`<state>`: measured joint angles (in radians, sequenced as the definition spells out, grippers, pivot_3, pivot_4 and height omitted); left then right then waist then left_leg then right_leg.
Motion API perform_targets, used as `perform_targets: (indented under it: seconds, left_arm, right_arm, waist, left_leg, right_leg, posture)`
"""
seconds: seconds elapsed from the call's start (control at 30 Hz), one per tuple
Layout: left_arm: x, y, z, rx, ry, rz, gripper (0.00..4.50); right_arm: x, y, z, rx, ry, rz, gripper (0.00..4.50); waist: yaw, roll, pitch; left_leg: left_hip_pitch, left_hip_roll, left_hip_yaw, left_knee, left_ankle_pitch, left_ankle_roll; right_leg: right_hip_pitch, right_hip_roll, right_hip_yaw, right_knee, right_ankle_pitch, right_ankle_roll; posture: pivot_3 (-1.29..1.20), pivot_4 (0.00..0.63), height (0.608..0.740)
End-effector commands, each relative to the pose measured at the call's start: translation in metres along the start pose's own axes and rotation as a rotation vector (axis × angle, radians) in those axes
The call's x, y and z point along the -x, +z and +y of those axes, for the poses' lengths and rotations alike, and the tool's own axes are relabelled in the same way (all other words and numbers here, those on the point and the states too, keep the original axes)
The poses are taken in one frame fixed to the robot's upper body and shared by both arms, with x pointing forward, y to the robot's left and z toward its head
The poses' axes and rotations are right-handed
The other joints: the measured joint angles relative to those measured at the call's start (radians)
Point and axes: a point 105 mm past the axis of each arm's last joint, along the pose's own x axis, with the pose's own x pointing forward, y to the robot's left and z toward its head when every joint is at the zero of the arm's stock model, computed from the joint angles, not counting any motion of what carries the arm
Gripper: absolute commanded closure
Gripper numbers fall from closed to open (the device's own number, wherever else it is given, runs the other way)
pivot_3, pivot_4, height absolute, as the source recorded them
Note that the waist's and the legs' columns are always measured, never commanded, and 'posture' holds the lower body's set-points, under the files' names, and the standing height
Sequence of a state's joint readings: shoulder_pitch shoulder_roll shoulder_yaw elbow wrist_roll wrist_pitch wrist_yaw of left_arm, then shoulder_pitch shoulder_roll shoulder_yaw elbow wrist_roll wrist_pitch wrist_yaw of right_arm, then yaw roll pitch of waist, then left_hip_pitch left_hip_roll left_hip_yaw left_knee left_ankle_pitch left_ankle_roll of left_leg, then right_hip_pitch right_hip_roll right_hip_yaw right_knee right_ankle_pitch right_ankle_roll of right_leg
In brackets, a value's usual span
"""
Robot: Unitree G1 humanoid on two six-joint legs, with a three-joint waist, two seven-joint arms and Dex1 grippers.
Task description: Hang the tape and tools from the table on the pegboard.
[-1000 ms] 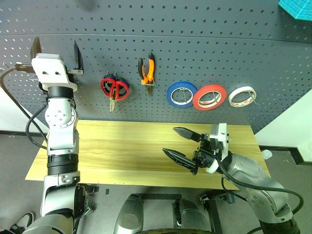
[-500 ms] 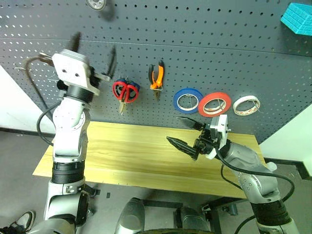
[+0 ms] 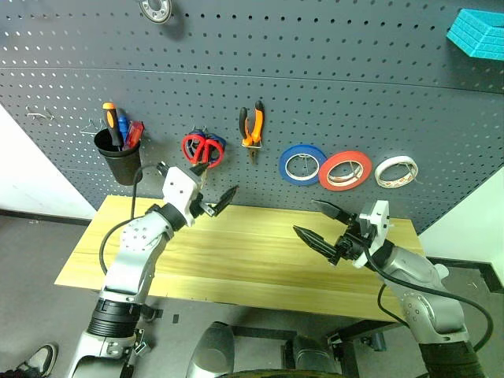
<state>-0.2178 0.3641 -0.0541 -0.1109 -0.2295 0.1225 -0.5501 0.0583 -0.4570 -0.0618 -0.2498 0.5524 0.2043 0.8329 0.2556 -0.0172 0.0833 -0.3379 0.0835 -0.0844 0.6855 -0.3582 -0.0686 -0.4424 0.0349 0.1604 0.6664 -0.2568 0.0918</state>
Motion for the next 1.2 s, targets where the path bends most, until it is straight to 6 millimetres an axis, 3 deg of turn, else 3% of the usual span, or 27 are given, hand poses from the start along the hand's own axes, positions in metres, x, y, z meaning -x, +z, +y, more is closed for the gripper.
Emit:
perform_targets:
  seconds: [0.03,0.3,0.47,0.57,0.77,1.03,1.2]
  left_arm:
    - [0.006,-0.013,-0.001,0.022,-0.007,0.038,0.04]
    - [0.040,-0.043,0.003,0.063,0.029,0.161,0.04]
    - [0.065,-0.046,0.006,0.166,0.094,0.188,0.04]
    - [0.075,-0.055,0.004,0.226,0.127,0.210,0.04]
    - [0.085,-0.074,0.000,0.281,0.159,0.265,0.04]
    - [0.093,-0.087,0.007,0.288,0.240,0.292,0.04]
    - [0.088,-0.087,0.007,0.295,0.233,0.289,0.04]
  right_arm:
    - [0.008,0.006,0.002,0.023,-0.010,-0.015,0.00]
    - [0.028,-0.007,0.007,-0.005,-0.096,0.013,0.00]
    - [0.042,-0.004,0.013,-0.039,-0.165,-0.005,0.00]
    - [0.048,-0.013,0.016,-0.063,-0.184,0.017,0.00]
    - [0.054,-0.026,0.013,-0.090,-0.226,0.031,0.00]
    - [0.051,-0.037,0.011,-0.104,-0.258,0.034,0.00]
    - [0.043,-0.039,0.012,-0.104,-0.244,0.030,0.00]
  waist:
    - [-0.003,0.004,-0.006]
    - [-0.025,0.006,-0.010]
    - [-0.034,0.007,-0.011]
    - [-0.037,0.007,-0.015]
    - [-0.050,0.007,-0.022]
    - [-0.053,0.010,-0.028]
    - [-0.051,0.010,-0.029]
  left_leg:
    - [0.000,0.000,0.000,0.000,0.000,0.000]
    - [0.000,0.000,0.001,0.000,0.000,0.000]
    - [-0.001,0.000,0.001,0.000,0.000,0.000]
    - [0.000,0.000,0.001,0.000,0.000,0.000]
    - [0.000,0.000,0.001,0.000,0.000,0.000]
    - [0.000,0.000,0.001,0.000,0.000,0.000]
    - [0.000,0.000,0.001,0.000,0.000,0.000]
  right_leg:
    - [0.000,0.000,0.000,0.000,0.000,0.000]
    - [0.001,0.000,0.001,0.000,-0.001,0.000]
    - [0.001,0.000,0.001,0.000,-0.003,0.004]
    - [0.001,0.000,0.001,0.000,-0.003,0.004]
    - [0.002,0.000,0.001,0.000,-0.003,0.004]
    - [0.002,0.000,0.001,0.000,-0.003,0.004]
    - [0.002,0.000,0.001,0.000,-0.003,0.004]
  posture:
    - [0.34,0.000,0.677]
    - [0.34,0.000,0.677]
    - [0.35,0.000,0.677]
    - [0.35,0.000,0.677]
    - [0.36,0.000,0.677]
    - [0.37,0.000,0.677]
    - [0.37,0.000,0.677]
